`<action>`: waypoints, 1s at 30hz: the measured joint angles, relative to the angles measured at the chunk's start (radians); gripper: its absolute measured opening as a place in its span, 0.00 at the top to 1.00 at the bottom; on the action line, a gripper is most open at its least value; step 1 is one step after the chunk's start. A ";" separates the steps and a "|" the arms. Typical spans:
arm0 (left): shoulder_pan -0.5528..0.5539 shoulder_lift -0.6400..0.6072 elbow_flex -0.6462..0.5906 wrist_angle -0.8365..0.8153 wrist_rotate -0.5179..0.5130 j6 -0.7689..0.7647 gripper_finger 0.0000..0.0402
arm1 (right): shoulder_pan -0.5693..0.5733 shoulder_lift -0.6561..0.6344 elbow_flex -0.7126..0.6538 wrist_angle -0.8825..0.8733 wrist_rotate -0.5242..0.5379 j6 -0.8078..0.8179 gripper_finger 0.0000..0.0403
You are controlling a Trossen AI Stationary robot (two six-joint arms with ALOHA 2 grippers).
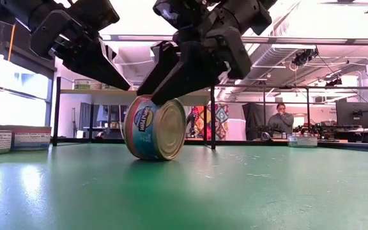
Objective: Stack canned seafood by type on shelf
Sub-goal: Stack the blue-pink tuna can on top of the other blue-pink tuna can on the shelf
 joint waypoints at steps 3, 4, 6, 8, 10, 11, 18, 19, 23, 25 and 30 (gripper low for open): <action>0.000 0.000 0.000 0.000 0.000 0.000 1.00 | 0.000 0.004 0.001 0.052 0.002 0.050 0.42; 0.000 0.000 0.000 0.000 0.000 0.000 1.00 | 0.000 0.004 0.009 0.047 0.003 0.062 0.41; 0.000 0.000 0.000 0.000 0.000 0.001 1.00 | -0.004 0.004 0.033 0.044 0.003 0.081 0.37; 0.000 0.000 0.000 -0.001 0.000 0.001 1.00 | -0.009 0.003 0.063 0.005 0.002 0.104 0.31; 0.000 0.000 0.000 -0.003 0.002 0.001 1.00 | -0.014 0.003 0.109 -0.079 0.002 0.101 0.24; 0.000 0.000 0.000 -0.004 0.009 0.001 1.00 | -0.015 0.003 0.138 -0.134 0.003 0.081 0.21; 0.000 0.000 0.000 -0.005 0.034 -0.008 1.00 | -0.040 0.001 0.205 -0.369 -0.013 -0.124 0.12; 0.000 0.000 0.000 -0.005 0.034 -0.008 1.00 | -0.042 0.001 0.194 -0.354 -0.025 -0.151 0.13; 0.000 0.000 0.000 -0.005 0.034 -0.008 1.00 | -0.042 0.001 0.140 -0.281 -0.038 -0.205 0.14; 0.000 0.000 0.000 -0.004 0.035 -0.008 1.00 | -0.042 0.001 0.119 -0.227 -0.050 -0.205 0.15; 0.006 0.000 0.000 0.000 0.036 -0.008 1.00 | -0.041 0.024 0.094 -0.186 -0.085 -0.194 0.18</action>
